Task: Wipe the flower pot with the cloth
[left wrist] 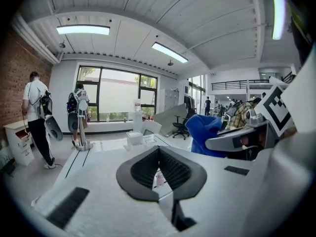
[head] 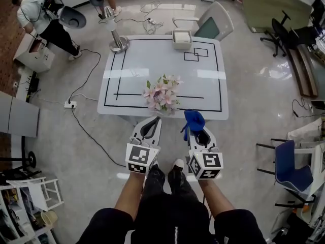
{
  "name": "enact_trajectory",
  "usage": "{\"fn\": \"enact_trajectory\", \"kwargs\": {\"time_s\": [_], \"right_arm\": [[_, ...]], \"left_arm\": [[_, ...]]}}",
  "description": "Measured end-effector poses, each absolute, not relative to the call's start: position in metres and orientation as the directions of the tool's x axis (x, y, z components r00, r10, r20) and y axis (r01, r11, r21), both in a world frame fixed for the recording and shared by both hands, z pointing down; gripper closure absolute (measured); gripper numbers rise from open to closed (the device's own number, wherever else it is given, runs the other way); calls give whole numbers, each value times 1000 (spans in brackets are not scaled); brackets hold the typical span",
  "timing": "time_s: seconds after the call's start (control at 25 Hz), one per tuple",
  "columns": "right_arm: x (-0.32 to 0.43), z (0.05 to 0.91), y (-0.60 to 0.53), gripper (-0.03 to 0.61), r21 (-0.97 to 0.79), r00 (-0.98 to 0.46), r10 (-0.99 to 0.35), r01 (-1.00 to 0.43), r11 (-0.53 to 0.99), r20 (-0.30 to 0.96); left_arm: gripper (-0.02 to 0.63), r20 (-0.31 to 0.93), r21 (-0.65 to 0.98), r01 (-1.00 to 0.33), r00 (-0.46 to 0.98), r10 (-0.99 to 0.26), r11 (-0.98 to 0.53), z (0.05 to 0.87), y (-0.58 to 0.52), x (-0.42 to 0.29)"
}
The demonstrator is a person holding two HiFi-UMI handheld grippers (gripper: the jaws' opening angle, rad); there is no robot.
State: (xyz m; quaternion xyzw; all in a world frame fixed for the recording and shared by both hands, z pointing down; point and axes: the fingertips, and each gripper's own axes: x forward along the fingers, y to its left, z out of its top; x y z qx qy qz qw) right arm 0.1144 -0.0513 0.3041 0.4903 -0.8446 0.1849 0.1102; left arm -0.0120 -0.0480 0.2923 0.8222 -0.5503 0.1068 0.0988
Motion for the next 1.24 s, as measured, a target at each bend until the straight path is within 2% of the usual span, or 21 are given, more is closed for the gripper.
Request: {"fn": "enact_trajectory", "kwargs": {"time_s": [0.24,0.44,1.24], "right_arm": [[97,290,-30,482,-231,-561,-739,-827,512,371],[83,282,-17,482,-243,-592,-722,-806,540,358],[93,269,6,482,-257,-606,-722,-795,549,333]], "left_arm": [[607,255,47,-944,327,-910,-326,267,-35,-31],[607,268,44,-939,341,-901,-342,267,-16,-31],[607,249,51,-913,405,-880,-406,264,-1,0]]}}
